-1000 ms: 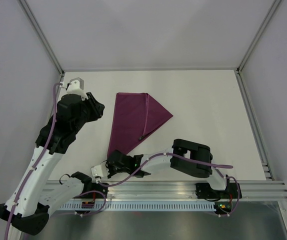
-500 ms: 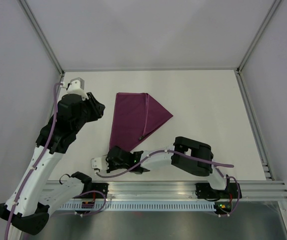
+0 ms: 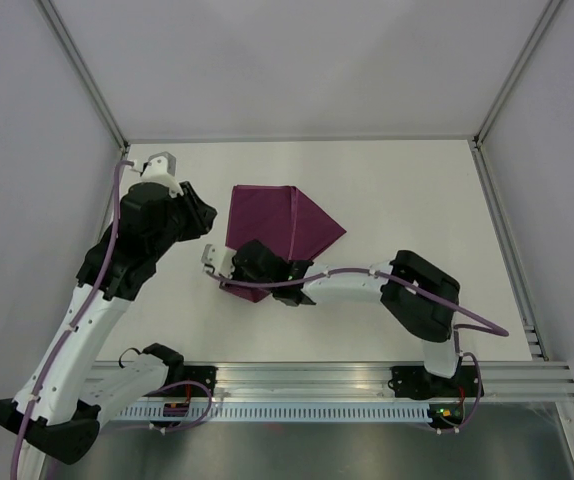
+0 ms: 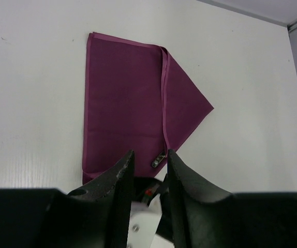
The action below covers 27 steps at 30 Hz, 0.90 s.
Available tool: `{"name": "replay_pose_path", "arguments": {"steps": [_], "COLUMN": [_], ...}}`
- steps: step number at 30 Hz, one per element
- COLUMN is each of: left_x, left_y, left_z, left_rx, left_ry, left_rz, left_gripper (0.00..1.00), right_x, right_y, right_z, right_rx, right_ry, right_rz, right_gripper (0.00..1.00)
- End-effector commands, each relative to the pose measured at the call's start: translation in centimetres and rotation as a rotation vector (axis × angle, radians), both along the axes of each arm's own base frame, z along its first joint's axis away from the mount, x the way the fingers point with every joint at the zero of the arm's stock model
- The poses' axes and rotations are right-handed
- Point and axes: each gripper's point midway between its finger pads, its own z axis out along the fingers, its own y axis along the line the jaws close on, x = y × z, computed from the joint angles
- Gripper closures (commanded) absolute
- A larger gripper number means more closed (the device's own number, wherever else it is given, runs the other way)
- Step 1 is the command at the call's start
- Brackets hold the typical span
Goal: Fold the napkin, place the utensils inside, and roll it up
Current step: Fold the napkin
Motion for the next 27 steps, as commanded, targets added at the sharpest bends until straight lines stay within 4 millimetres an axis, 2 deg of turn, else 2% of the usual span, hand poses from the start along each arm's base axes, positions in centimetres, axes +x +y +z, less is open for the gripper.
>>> {"name": "replay_pose_path", "arguments": {"steps": [1, 5, 7, 8, 13, 20, 27], "left_x": [0.6, 1.0, 1.1, 1.1, 1.1, 1.3, 1.4], "left_y": [-1.0, -1.9, -2.2, -2.3, -2.7, -3.1, -3.6], "left_z": [2.4, 2.7, 2.8, 3.0, 2.5, 1.5, 0.6], "left_rx": [-0.019, -0.033, -0.039, -0.04, -0.039, -0.036, -0.04], "left_ry": [-0.065, -0.056, -0.054, -0.056, -0.04, -0.013, 0.008], "left_rz": [-0.054, -0.088, -0.104, -0.106, -0.127, -0.143, -0.166], "left_gripper": [0.63, 0.63, 0.63, 0.63, 0.62, 0.62, 0.62], "right_x": [2.9, 5.7, 6.7, 7.8, 10.2, 12.0, 12.6], "right_y": [-3.4, -6.9, -8.0, -9.2, -12.6, -15.1, -16.7], "right_z": [1.7, 2.4, 2.9, 2.9, 3.6, 4.4, 4.5], "right_rx": [0.023, 0.033, 0.042, 0.042, 0.041, 0.054, 0.042], "right_ry": [0.037, 0.058, 0.064, 0.067, 0.055, 0.041, 0.023], "right_rz": [-0.141, -0.244, -0.273, -0.307, -0.39, -0.456, -0.491], "right_gripper": [0.96, 0.96, 0.97, 0.97, 0.99, 0.99, 0.99]}}
